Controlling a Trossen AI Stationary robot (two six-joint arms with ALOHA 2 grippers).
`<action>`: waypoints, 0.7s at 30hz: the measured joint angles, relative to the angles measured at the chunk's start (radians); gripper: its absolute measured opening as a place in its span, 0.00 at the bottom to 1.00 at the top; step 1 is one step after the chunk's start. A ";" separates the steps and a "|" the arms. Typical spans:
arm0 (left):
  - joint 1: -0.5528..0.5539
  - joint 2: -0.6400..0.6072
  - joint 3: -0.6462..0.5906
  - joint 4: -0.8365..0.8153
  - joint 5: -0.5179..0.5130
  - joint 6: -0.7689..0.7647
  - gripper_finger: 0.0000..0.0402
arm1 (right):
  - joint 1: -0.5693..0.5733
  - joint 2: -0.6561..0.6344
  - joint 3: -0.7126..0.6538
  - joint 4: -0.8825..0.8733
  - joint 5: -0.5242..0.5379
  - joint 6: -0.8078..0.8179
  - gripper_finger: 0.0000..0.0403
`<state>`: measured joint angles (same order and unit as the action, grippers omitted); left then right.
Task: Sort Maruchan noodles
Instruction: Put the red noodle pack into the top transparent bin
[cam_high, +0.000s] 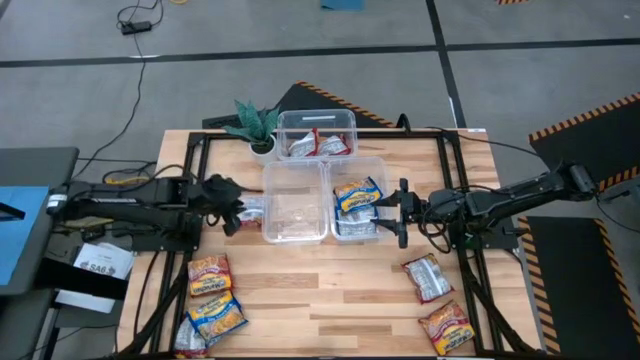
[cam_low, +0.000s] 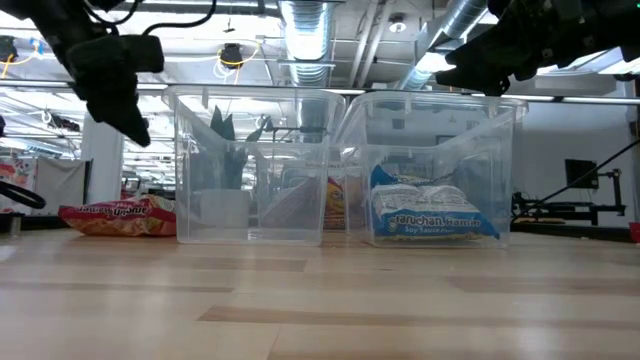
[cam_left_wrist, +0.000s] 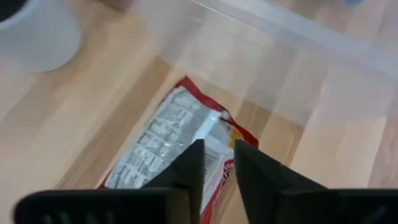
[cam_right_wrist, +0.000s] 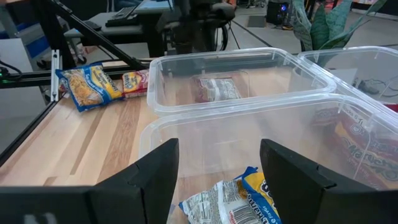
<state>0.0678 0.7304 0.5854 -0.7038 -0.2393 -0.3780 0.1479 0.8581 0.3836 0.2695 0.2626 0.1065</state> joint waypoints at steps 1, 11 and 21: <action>-0.010 0.017 0.000 0.006 0.002 0.012 0.22 | 0.000 0.000 0.000 0.000 0.000 0.001 0.62; -0.086 0.212 0.000 0.007 0.021 0.105 0.53 | 0.000 0.000 0.000 0.000 0.000 0.001 0.62; -0.085 0.362 0.000 0.021 -0.118 0.102 0.60 | 0.000 0.000 0.000 -0.001 0.000 0.000 0.62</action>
<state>-0.0172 1.0927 0.5858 -0.6833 -0.3578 -0.2760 0.1482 0.8581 0.3836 0.2687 0.2626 0.1070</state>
